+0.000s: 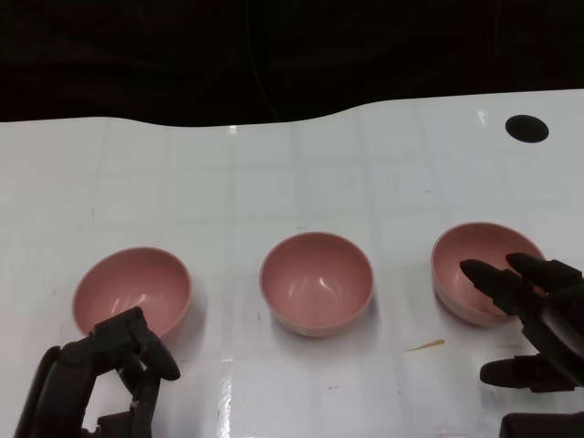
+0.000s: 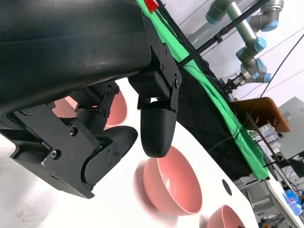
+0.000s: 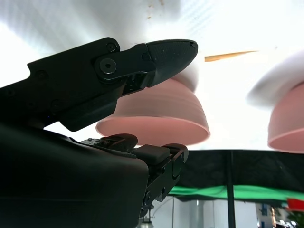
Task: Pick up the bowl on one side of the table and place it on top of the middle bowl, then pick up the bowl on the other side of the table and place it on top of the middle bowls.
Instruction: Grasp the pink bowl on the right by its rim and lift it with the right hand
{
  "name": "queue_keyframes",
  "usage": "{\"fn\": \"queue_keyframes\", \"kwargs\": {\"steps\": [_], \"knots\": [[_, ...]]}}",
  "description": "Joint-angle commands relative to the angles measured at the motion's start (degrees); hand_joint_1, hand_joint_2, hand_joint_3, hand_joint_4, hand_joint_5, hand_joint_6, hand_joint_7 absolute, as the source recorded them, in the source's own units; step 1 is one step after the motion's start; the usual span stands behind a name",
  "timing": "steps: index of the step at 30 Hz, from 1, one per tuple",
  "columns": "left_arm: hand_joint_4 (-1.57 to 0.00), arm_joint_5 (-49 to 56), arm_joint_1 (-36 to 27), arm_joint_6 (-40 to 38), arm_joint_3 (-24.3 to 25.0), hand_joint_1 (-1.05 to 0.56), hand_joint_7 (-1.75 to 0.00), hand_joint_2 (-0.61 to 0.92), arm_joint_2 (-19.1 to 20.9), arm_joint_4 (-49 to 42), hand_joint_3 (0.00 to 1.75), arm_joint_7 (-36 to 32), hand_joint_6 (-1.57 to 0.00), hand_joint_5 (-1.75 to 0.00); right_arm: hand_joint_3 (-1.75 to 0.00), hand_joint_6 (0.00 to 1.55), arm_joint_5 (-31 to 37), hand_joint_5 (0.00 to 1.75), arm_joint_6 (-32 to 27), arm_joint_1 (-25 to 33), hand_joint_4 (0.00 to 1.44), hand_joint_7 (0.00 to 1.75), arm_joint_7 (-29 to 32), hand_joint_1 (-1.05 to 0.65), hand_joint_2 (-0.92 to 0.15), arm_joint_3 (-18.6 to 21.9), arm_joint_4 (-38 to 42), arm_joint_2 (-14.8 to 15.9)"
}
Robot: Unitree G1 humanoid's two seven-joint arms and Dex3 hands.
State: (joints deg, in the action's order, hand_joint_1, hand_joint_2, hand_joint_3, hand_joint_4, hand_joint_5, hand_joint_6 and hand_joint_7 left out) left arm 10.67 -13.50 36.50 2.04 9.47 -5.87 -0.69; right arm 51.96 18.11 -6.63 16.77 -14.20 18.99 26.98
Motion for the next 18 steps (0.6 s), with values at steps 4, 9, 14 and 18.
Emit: {"fn": "queue_keyframes", "kwargs": {"steps": [4, 9, 14, 18], "knots": [[-0.80, -0.13, 0.69, 1.30, 0.32, -0.07, -1.50, 0.40, 1.35, -0.95, 1.37, 0.24, -0.77, -1.68, -0.12, 0.29, -0.66, 0.03, -1.62, -2.28, 0.32, 0.03, -0.42, -1.00, -0.92, -1.58, 1.94, 1.14], [-0.80, -0.74, 0.93, 1.55, 0.07, -0.07, -1.51, 0.40, 1.24, -1.20, 1.37, 0.64, -0.78, -1.68, -0.09, 0.33, -0.43, 0.04, -1.99, -3.98, 0.36, 0.03, 0.54, -0.95, -0.92, -3.06, 3.92, 1.04], [-0.80, -0.33, 0.73, 0.18, 0.03, -0.06, -1.51, 0.41, 0.93, -0.50, 1.34, 0.49, -0.77, -1.67, -0.09, 0.39, 0.36, 0.05, -2.13, -6.50, 0.40, 0.05, 1.46, -0.89, -0.92, -4.90, 6.90, 0.95], [-0.80, -0.30, 0.75, -0.40, 0.13, -0.06, -1.51, 0.43, 1.15, 0.04, 1.31, 0.62, -0.77, -1.66, -0.10, 0.44, 0.11, 0.05, -1.69, -8.70, 0.45, 0.05, 2.64, -0.85, -0.92, -6.14, 9.86, 0.46]]}}
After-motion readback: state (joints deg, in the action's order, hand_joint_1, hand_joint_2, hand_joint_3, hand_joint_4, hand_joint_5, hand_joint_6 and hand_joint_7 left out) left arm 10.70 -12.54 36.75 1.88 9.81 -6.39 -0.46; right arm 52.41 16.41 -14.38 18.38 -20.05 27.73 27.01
